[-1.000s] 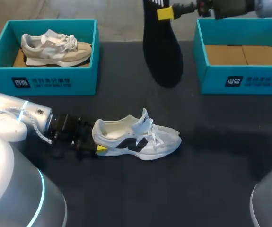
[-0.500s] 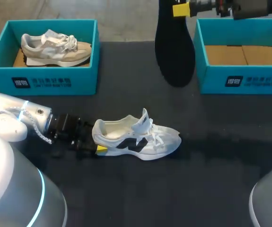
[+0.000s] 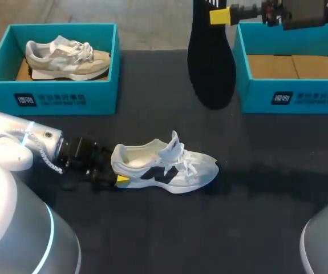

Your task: Take the shoe out of the shoebox, open the shoe tongue, remove and reinsert the insole, then place the shoe into the shoebox

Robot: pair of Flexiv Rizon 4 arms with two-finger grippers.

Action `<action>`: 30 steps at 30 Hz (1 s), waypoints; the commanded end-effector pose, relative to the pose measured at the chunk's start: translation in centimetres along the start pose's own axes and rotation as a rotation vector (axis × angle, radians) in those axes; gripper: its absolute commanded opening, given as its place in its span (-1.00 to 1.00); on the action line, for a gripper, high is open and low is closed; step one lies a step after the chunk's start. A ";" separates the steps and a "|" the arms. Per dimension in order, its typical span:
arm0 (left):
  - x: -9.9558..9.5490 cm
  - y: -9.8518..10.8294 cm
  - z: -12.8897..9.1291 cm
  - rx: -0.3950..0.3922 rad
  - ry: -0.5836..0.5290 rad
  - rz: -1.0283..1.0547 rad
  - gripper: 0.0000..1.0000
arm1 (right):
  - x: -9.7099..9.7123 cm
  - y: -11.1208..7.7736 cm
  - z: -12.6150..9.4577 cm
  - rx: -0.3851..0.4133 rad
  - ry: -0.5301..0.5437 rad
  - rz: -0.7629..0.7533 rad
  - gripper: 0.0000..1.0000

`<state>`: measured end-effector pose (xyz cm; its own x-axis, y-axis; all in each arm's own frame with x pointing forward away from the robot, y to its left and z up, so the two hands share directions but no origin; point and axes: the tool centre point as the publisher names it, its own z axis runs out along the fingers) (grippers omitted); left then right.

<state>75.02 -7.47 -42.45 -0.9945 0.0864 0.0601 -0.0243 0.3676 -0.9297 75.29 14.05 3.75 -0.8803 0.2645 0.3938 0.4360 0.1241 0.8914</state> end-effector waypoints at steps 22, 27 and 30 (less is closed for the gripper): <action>0.0 0.2 0.2 0.000 -0.001 0.000 -1.00 | 6.5 1.4 -4.5 0.051 0.079 0.170 -1.00; 0.0 0.2 0.2 0.000 -0.001 0.000 -1.00 | 7.9 1.5 -4.6 0.060 0.086 0.174 -1.00; 0.0 0.2 0.2 0.000 -0.001 0.000 -1.00 | 8.9 1.0 -4.2 0.062 0.095 0.185 -1.00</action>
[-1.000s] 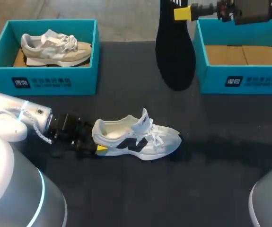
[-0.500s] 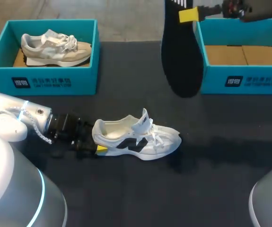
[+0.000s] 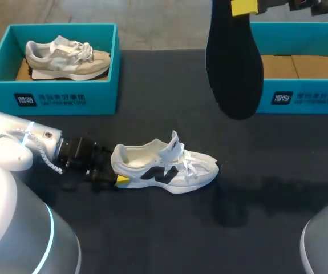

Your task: Take the shoe out of the shoebox, open the shoe tongue, remove and reinsert the insole, then place the shoe into the shoebox

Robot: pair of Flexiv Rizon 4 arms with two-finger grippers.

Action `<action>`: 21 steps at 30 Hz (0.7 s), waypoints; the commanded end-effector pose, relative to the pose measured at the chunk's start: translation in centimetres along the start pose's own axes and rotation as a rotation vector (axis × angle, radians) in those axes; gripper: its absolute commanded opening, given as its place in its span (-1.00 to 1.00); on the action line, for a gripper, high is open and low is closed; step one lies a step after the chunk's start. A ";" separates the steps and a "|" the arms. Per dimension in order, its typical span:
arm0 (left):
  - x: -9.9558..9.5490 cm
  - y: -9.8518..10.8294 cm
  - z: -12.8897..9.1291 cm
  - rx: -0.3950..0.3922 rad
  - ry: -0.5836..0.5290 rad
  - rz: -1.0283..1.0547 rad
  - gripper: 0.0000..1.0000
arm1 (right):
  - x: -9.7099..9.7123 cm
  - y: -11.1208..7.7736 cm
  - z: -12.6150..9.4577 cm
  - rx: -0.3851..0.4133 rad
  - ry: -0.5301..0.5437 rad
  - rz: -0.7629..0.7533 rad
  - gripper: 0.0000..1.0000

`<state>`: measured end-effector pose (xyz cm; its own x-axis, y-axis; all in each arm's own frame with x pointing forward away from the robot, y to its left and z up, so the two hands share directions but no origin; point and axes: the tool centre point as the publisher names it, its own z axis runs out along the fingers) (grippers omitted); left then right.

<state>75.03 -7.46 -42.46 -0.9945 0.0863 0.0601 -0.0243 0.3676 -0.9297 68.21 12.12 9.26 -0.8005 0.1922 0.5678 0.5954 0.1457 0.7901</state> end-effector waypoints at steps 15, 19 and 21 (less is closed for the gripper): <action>0.0 0.2 0.2 0.000 -0.001 0.000 -1.00 | 2.2 -3.0 1.0 -0.032 0.002 0.051 -1.00; 0.0 0.2 0.2 0.000 -0.001 0.000 -1.00 | 2.5 -3.3 0.9 -0.039 -0.004 0.054 -1.00; 0.0 0.2 0.2 0.000 -0.001 0.000 -1.00 | 2.7 -3.4 0.9 -0.039 -0.004 0.054 -1.00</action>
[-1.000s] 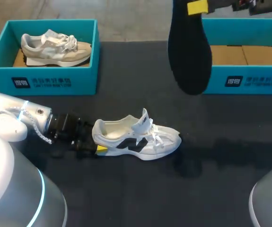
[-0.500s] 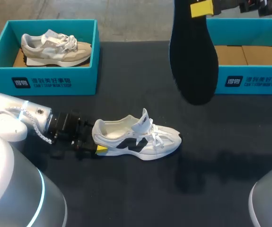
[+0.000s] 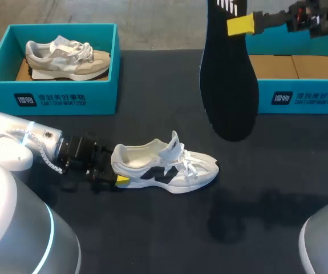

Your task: Take the shoe out of the shoebox, open the shoe tongue, remove and reinsert the insole, then place the shoe into the shoebox

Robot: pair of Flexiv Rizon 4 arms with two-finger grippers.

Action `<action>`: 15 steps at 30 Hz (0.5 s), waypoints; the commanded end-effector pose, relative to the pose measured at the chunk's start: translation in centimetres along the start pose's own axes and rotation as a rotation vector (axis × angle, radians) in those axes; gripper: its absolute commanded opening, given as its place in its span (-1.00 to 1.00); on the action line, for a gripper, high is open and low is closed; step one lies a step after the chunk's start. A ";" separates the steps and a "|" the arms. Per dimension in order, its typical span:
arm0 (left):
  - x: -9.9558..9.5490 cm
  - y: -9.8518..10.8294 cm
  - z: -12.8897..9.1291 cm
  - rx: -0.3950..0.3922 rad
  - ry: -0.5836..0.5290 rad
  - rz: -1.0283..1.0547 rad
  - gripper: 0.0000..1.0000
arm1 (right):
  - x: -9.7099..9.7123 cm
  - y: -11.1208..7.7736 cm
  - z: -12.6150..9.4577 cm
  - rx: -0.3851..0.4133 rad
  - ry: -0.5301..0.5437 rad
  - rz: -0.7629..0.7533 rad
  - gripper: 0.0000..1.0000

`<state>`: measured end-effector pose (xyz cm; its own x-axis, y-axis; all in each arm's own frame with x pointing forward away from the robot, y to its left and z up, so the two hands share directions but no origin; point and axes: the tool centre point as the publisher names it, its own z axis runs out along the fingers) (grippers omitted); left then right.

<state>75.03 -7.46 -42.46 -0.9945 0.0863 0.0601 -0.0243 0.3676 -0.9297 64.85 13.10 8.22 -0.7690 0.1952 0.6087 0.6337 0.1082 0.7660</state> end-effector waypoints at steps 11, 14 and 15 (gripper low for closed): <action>0.0 0.2 0.2 0.000 -0.001 0.000 -1.00 | 0.7 -1.0 -0.1 -0.005 -0.005 0.008 -1.00; 0.0 0.2 0.2 0.000 -0.001 0.000 -1.00 | 0.7 -1.0 -0.1 -0.005 -0.005 0.008 -1.00; 0.0 0.2 0.2 0.000 -0.001 0.000 -1.00 | 0.7 -1.0 -0.1 -0.005 -0.005 0.008 -1.00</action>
